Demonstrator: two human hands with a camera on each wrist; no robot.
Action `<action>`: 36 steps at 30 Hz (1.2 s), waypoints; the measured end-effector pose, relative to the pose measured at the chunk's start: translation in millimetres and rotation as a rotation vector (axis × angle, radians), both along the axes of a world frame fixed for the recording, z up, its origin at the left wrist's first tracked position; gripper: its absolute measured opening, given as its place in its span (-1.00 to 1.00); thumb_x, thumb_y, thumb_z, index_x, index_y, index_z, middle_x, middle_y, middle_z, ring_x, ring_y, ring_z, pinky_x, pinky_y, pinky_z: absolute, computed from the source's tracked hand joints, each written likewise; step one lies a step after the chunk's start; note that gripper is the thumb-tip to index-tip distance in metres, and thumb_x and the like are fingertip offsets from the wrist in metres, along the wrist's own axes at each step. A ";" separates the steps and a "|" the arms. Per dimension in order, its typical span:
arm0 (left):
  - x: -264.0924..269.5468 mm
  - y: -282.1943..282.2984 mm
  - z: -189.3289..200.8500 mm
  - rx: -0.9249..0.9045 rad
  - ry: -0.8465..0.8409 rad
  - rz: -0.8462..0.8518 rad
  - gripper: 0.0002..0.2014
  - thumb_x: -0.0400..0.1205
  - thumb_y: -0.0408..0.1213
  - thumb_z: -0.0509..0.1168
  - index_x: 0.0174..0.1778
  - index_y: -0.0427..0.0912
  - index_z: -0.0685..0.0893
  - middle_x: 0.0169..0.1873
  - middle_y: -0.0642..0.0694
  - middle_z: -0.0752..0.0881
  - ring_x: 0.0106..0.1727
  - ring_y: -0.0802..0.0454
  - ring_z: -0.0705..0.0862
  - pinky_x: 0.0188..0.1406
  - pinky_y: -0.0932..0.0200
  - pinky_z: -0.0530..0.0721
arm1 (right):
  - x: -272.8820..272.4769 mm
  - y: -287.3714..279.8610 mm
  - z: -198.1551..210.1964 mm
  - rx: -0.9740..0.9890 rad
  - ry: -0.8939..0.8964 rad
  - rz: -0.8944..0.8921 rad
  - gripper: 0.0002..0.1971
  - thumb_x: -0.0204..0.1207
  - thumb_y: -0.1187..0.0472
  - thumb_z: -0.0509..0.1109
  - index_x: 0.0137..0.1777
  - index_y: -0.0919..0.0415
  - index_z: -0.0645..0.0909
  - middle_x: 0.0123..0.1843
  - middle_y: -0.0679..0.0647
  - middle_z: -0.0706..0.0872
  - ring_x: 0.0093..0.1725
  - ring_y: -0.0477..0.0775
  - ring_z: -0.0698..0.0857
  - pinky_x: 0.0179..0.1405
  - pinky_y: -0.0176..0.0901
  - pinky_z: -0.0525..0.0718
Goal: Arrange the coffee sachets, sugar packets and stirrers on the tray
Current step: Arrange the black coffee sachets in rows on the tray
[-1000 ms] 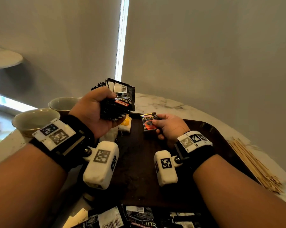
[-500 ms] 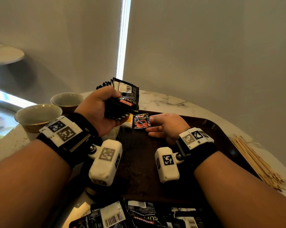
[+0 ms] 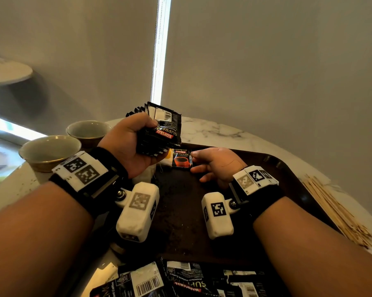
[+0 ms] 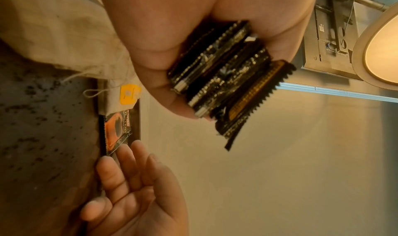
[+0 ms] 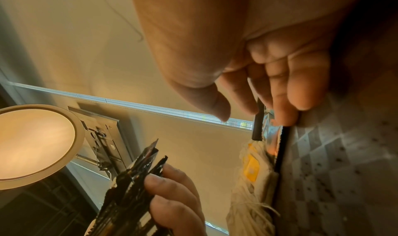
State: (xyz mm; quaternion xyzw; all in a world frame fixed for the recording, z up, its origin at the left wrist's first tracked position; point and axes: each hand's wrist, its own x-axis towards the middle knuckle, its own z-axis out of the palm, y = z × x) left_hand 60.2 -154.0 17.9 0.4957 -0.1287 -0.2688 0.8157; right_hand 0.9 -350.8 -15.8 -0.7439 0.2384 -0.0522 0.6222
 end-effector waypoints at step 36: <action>-1.6 -5.5 -6.3 0.058 0.020 -0.118 -0.84 0.58 -0.25 0.28 0.01 -0.23 0.64 -0.19 -0.19 0.73 -0.22 -0.08 0.73 -0.26 0.06 0.67 | -13.1 6.8 11.9 -0.234 -0.505 -0.186 -0.86 0.56 0.16 0.52 -0.23 -0.04 0.79 -0.35 -0.14 0.78 -0.35 -0.20 0.67 -0.24 -0.24 0.68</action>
